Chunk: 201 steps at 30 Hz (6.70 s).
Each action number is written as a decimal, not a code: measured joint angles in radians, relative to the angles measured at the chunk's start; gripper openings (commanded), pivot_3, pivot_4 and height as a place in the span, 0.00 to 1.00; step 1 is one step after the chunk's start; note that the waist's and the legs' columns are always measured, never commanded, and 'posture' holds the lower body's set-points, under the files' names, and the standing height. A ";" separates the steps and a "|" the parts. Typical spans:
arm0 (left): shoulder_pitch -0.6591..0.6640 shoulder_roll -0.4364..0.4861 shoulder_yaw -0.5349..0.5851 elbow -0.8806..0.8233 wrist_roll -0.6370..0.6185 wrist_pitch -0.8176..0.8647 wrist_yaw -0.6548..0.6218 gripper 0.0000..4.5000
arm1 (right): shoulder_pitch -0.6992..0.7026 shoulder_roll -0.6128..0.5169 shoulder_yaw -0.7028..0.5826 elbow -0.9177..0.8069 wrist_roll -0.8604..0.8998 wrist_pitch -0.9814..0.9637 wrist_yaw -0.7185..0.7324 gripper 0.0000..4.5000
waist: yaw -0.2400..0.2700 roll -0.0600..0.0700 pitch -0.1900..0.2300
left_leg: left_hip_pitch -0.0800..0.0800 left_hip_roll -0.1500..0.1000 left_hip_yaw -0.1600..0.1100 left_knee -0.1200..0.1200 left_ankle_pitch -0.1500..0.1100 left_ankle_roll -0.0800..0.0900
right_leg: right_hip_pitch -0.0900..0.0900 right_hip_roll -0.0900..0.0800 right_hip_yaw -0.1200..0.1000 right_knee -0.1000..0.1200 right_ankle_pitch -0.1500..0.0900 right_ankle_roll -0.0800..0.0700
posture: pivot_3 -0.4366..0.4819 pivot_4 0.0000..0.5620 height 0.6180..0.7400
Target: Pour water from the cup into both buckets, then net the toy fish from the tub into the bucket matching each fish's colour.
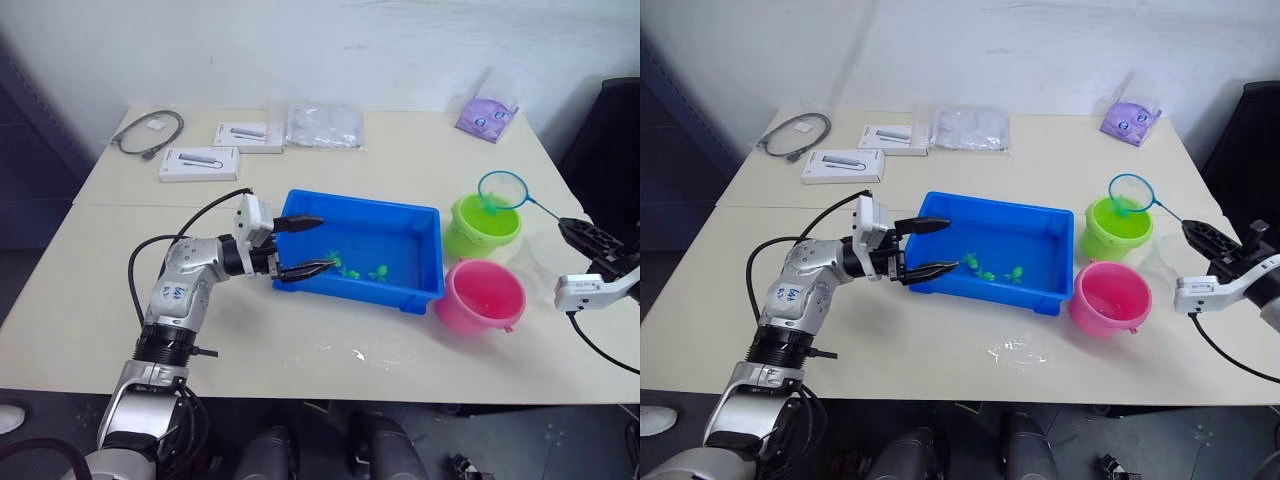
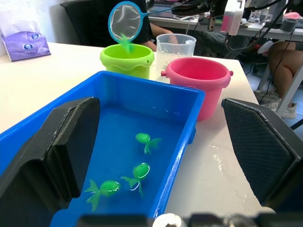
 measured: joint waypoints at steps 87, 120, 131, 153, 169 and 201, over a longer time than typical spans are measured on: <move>0.083 0.223 0.077 -0.117 -0.016 0.059 -0.075 0.98 | -0.051 0.449 -0.224 -0.785 1.114 1.161 1.386 0.00 | 0.014 0.000 0.001 | -0.005 -0.001 -0.006 0.001 -0.004 0.004 | -0.001 -0.004 -0.006 0.000 0.000 0.000 | 0.48 0.27 1.00; -0.097 0.024 -0.022 0.001 0.009 0.032 -0.078 0.98 | 0.149 0.396 -0.491 -0.385 0.814 0.489 0.931 0.00 | 0.017 0.000 0.001 | -0.002 -0.001 -0.002 0.000 -0.003 0.005 | 0.000 -0.001 -0.003 0.000 0.001 0.001 | 0.48 0.27 1.00; -0.075 0.011 -0.022 -0.035 0.007 0.073 -0.033 0.98 | 0.143 0.162 -0.289 -0.075 0.290 0.033 0.418 0.00 | 0.003 0.001 0.001 | -0.002 -0.001 -0.001 0.000 -0.002 0.003 | 0.000 -0.002 -0.001 -0.002 0.000 0.001 | 0.48 0.27 1.00; -0.035 -0.014 -0.022 -0.088 0.001 0.100 0.021 0.98 | -0.113 0.017 0.019 0.132 0.191 -0.152 0.104 0.00 | 0.000 0.001 0.001 | 0.000 0.000 0.000 -0.001 0.000 0.000 | 0.001 0.000 0.000 -0.002 0.000 0.000 | 0.48 0.27 1.00; 0.068 0.332 0.128 0.042 0.012 -0.024 -0.104 0.98 | -0.064 0.098 0.068 -0.653 1.294 0.734 1.023 0.00 | -0.006 0.002 0.002 | -0.001 0.002 -0.006 0.000 -0.003 0.003 | 0.000 -0.003 -0.004 -0.002 0.000 -0.002 | 0.48 0.27 1.00; 0.137 0.366 0.137 -0.059 0.018 0.005 -0.063 0.98 | -0.550 0.714 0.265 -0.275 0.936 1.192 1.197 0.00 | -0.002 0.002 0.002 | -0.016 0.000 -0.004 0.003 -0.003 0.004 | -0.015 -0.003 -0.006 0.005 0.000 -0.001 | 0.48 0.27 1.00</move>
